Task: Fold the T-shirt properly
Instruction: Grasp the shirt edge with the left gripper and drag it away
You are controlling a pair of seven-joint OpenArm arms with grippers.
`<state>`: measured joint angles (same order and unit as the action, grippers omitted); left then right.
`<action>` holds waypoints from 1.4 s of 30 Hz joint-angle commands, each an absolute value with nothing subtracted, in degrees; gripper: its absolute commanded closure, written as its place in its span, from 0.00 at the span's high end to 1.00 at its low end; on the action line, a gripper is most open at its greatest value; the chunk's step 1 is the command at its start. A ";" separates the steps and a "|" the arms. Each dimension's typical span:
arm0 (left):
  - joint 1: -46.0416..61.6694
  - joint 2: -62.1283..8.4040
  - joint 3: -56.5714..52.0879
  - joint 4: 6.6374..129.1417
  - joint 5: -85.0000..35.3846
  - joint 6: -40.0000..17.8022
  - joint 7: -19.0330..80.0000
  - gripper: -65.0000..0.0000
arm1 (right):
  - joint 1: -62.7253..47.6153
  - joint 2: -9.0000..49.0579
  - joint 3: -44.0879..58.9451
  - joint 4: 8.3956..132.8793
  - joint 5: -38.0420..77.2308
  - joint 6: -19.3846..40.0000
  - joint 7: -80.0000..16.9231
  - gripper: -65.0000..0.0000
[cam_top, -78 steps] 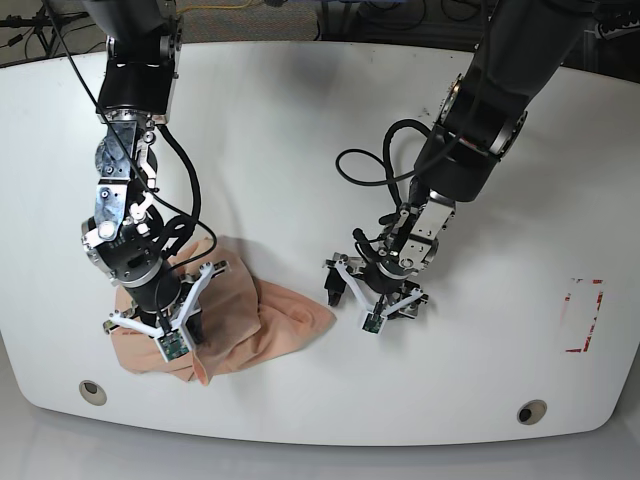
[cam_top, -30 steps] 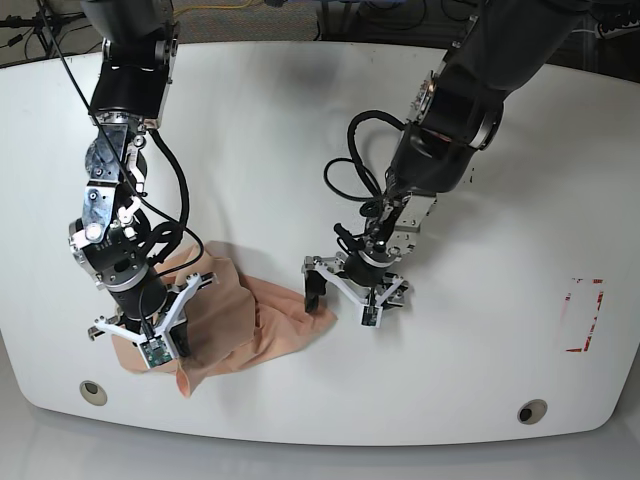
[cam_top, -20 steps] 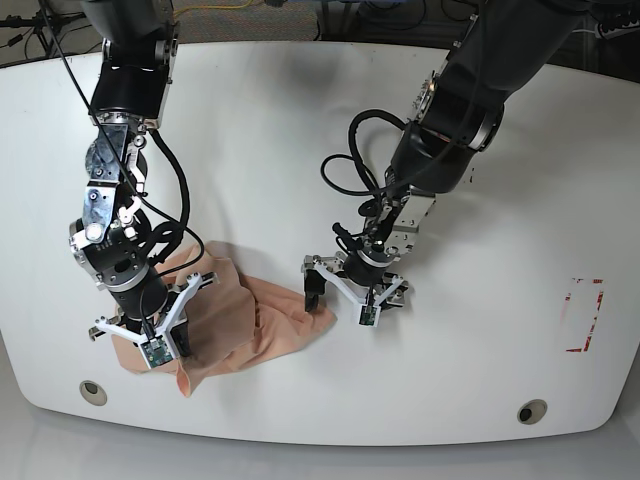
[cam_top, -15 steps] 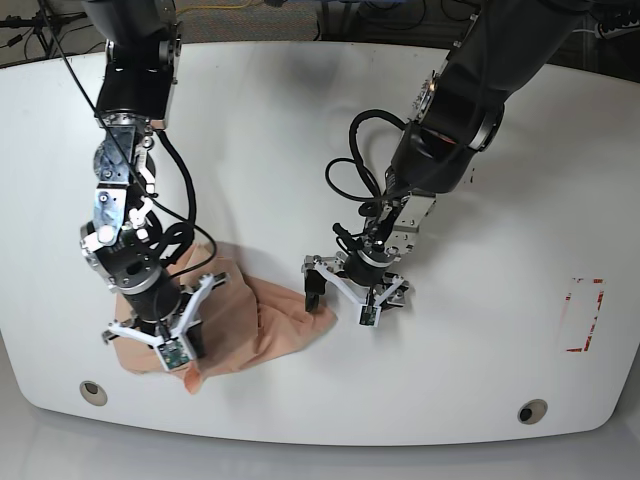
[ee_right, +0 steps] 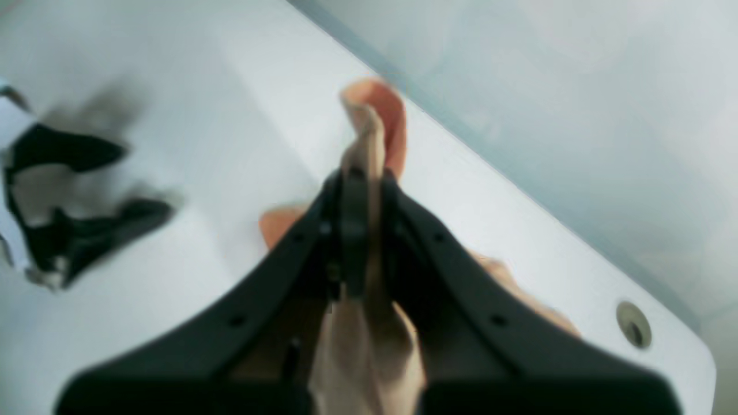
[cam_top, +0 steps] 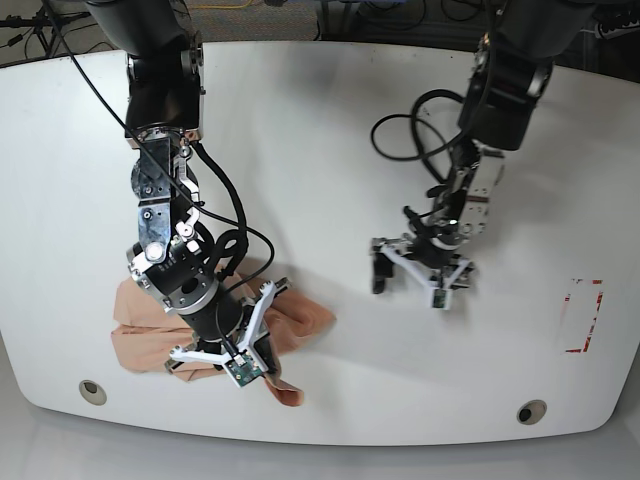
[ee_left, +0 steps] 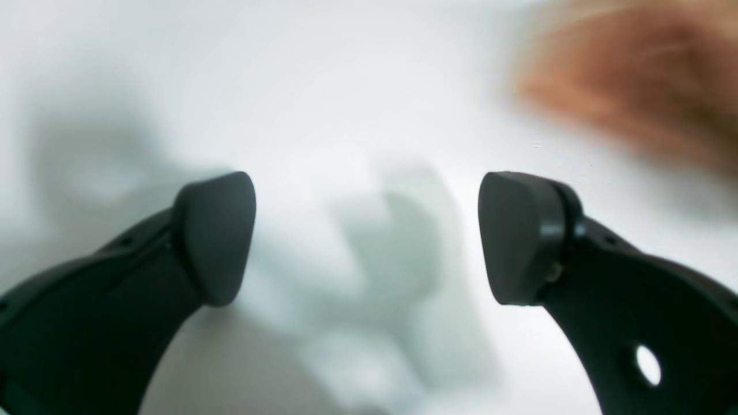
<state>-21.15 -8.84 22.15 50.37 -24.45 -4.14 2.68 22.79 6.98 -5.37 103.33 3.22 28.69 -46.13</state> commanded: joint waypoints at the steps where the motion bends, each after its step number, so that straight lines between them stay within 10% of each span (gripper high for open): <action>1: -19.47 -13.93 21.58 57.63 -26.24 -3.82 5.85 0.86 | 25.98 5.93 -6.55 104.48 4.00 28.62 -44.09 0.03; 18: -8.13 -27.91 4.97 69.05 -27.91 -4.09 6.46 0.86 | 29.76 -1.27 -17.10 104.48 3.91 28.53 -44.09 0.03; 42: -7.08 -26.33 0.31 70.64 -27.91 -4.18 6.55 0.87 | 27.74 -6.02 -24.57 108.97 -1.01 28.62 -44.18 0.03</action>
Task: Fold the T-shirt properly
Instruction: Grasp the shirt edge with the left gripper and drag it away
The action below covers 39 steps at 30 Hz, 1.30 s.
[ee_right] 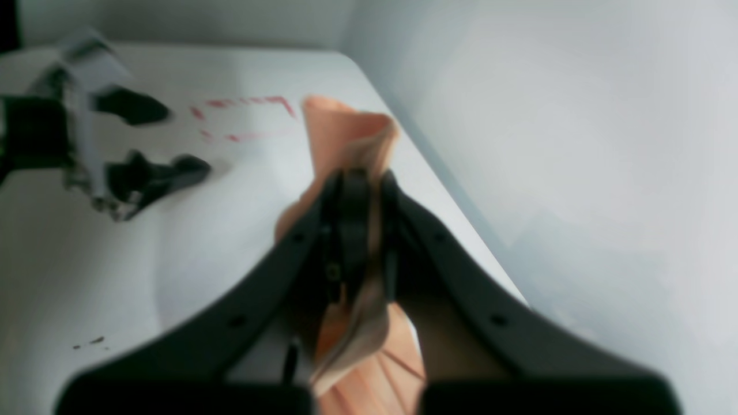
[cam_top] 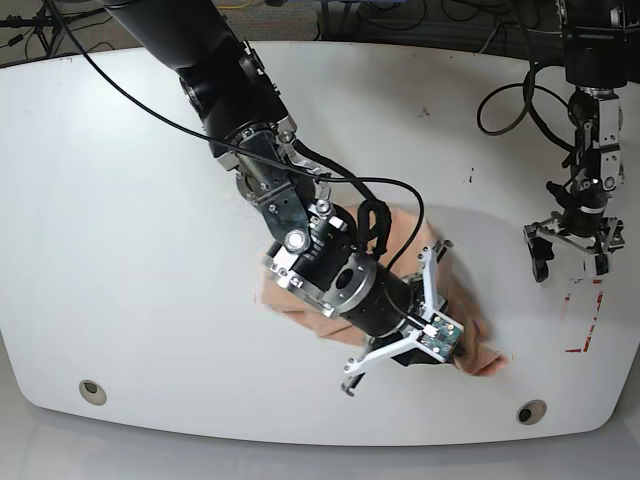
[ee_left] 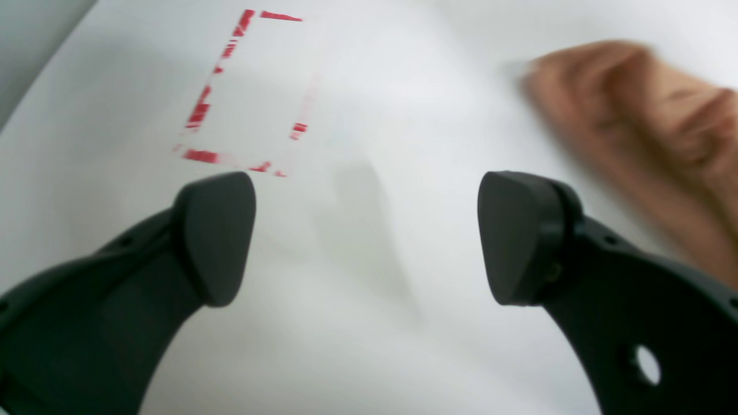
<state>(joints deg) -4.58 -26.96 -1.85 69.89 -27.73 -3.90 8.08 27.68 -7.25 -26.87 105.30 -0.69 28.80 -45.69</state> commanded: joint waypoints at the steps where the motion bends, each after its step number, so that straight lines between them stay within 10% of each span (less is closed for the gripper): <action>1: -7.96 -25.36 1.71 70.64 -27.91 -4.18 6.55 0.87 | 27.03 -5.32 -23.52 109.76 -1.01 28.62 -44.18 0.03; 39: -26.86 -9.54 6.90 39.96 -27.82 -6.29 6.46 0.86 | 15.87 2.33 -2.51 115.65 -1.01 31.96 -44.09 0.03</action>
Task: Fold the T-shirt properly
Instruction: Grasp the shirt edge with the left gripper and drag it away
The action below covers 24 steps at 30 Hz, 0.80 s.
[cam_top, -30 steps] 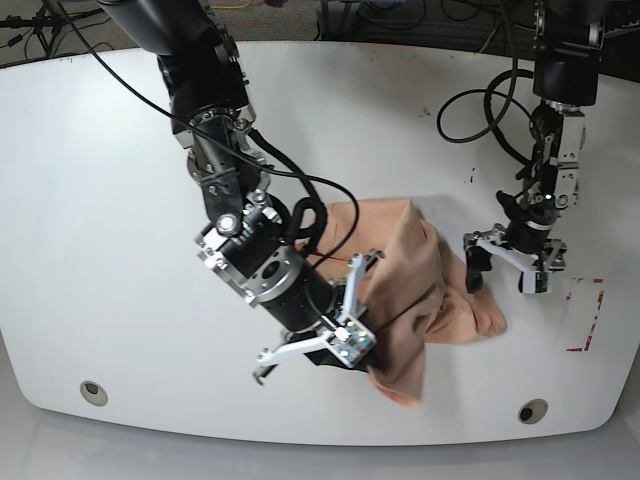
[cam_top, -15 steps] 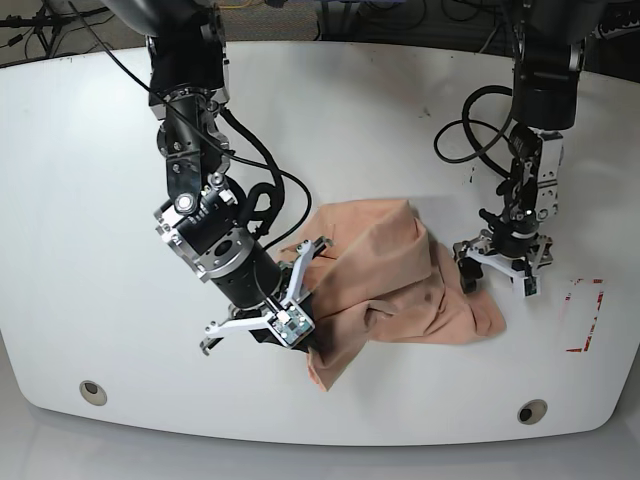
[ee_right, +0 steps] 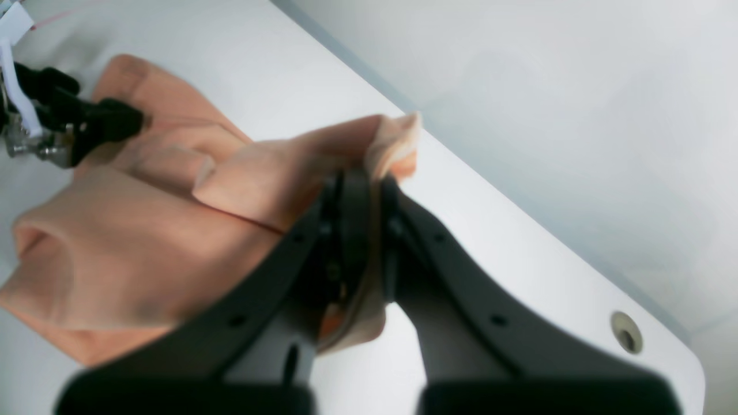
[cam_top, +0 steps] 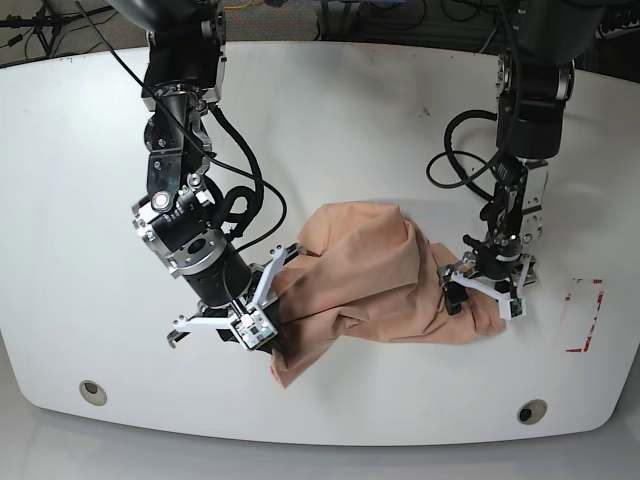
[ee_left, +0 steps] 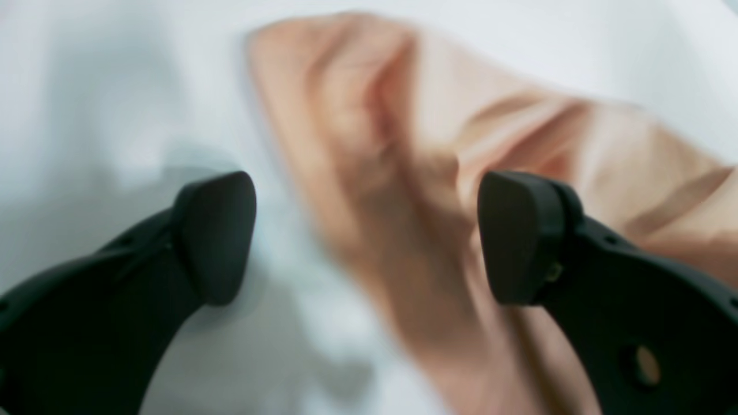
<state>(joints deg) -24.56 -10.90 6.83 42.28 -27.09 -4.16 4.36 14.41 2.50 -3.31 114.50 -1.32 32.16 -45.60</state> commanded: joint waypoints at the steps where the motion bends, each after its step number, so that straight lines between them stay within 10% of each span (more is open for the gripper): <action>1: -27.47 -8.92 6.90 38.99 -27.82 -7.52 6.46 0.86 | 15.87 2.33 -2.24 115.65 -1.01 31.96 -44.09 0.03; 6: -28.26 -7.52 6.90 37.32 -27.82 -9.36 6.46 0.84 | 15.87 2.24 -2.15 115.65 -1.01 31.96 -44.09 0.03; 24: -27.91 -7.87 6.37 37.93 -27.91 -9.45 6.46 0.04 | 15.08 2.15 -1.98 115.30 -1.01 31.60 -44.09 0.03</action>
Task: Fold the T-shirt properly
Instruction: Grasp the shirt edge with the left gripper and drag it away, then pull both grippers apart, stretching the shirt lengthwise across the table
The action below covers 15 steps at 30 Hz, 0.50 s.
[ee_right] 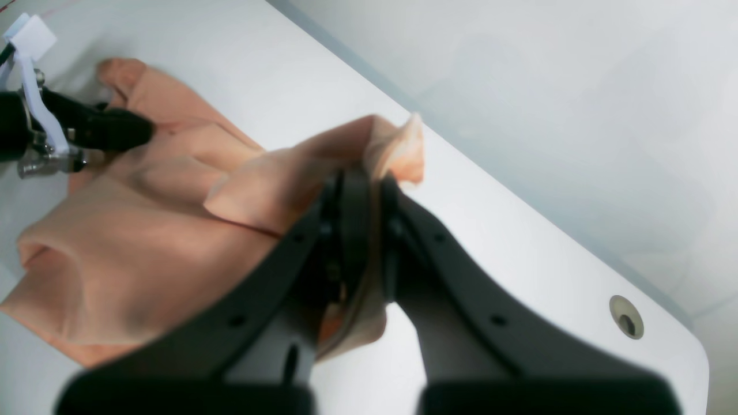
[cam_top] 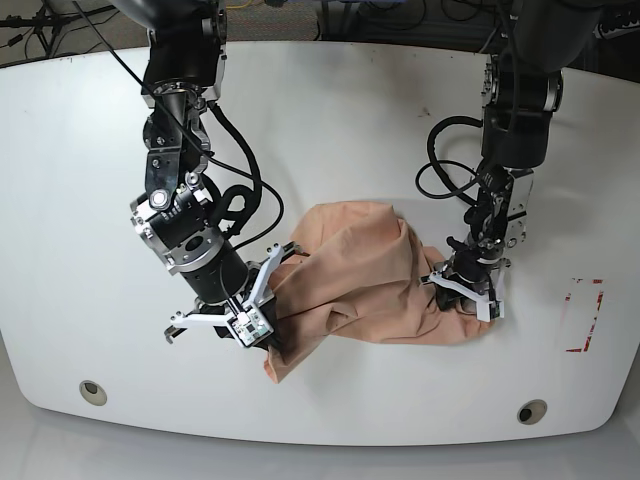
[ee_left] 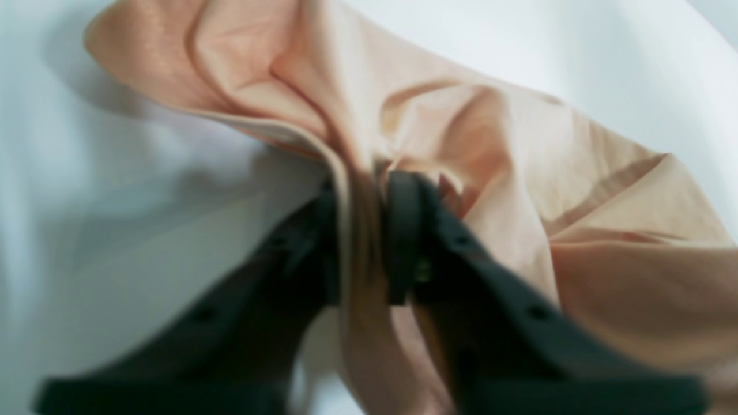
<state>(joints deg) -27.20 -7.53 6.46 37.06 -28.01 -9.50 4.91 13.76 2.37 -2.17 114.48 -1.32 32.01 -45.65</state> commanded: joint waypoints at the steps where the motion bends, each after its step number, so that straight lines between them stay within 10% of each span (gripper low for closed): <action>1: -27.91 -8.31 6.37 38.55 -27.91 -9.45 6.46 0.00 | 15.08 2.15 -1.98 115.30 -1.01 31.52 -44.09 0.03; 15: -19.91 -13.93 3.82 61.76 -28.09 -9.36 15.69 0.00 | 14.99 2.07 7.69 115.30 -1.01 31.78 -44.26 0.03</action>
